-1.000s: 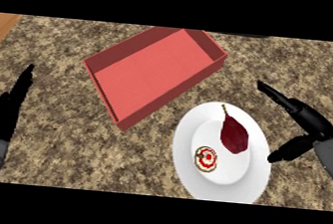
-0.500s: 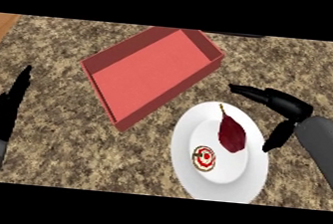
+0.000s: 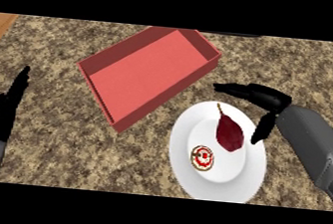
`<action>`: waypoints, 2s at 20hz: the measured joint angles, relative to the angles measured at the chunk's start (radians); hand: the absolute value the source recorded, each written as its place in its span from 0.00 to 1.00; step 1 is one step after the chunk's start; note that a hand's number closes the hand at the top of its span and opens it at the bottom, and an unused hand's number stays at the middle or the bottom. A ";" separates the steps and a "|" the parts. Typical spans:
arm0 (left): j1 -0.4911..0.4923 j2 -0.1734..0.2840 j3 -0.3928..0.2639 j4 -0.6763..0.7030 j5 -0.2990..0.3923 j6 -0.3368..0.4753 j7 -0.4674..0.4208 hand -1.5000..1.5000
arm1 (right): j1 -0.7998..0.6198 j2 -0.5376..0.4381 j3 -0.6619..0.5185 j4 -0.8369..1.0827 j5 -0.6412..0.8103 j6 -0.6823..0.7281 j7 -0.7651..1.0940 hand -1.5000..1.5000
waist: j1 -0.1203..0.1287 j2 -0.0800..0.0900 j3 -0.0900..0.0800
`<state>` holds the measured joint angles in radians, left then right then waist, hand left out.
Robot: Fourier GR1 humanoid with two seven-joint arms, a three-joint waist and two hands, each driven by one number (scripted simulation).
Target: Pick the pear from the plate and place it in the cardboard box
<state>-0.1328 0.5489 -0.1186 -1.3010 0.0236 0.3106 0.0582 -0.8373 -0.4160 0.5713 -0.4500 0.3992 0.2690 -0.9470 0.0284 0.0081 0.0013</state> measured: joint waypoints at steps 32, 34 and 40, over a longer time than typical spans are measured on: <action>0.037 -0.035 0.103 -0.040 -0.070 -0.072 0.029 0.50 | 0.076 0.053 0.019 -0.145 0.106 0.020 0.065 1.00 | -0.021 -0.011 -0.005; 0.033 -0.042 0.106 -0.038 -0.080 -0.071 0.031 0.50 | 0.078 0.071 0.000 -0.138 0.118 -0.018 0.069 1.00 | -0.023 -0.013 -0.009; 0.041 -0.062 0.116 -0.029 -0.094 -0.080 0.011 0.50 | 0.083 0.120 -0.078 -0.131 0.121 -0.116 0.072 1.00 | -0.023 -0.014 -0.009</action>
<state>-0.0921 0.4866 -0.0023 -1.3302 -0.0704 0.2303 0.0691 -0.7546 -0.2964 0.4935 -0.5806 0.5201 0.1528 -0.8752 0.0051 -0.0055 -0.0079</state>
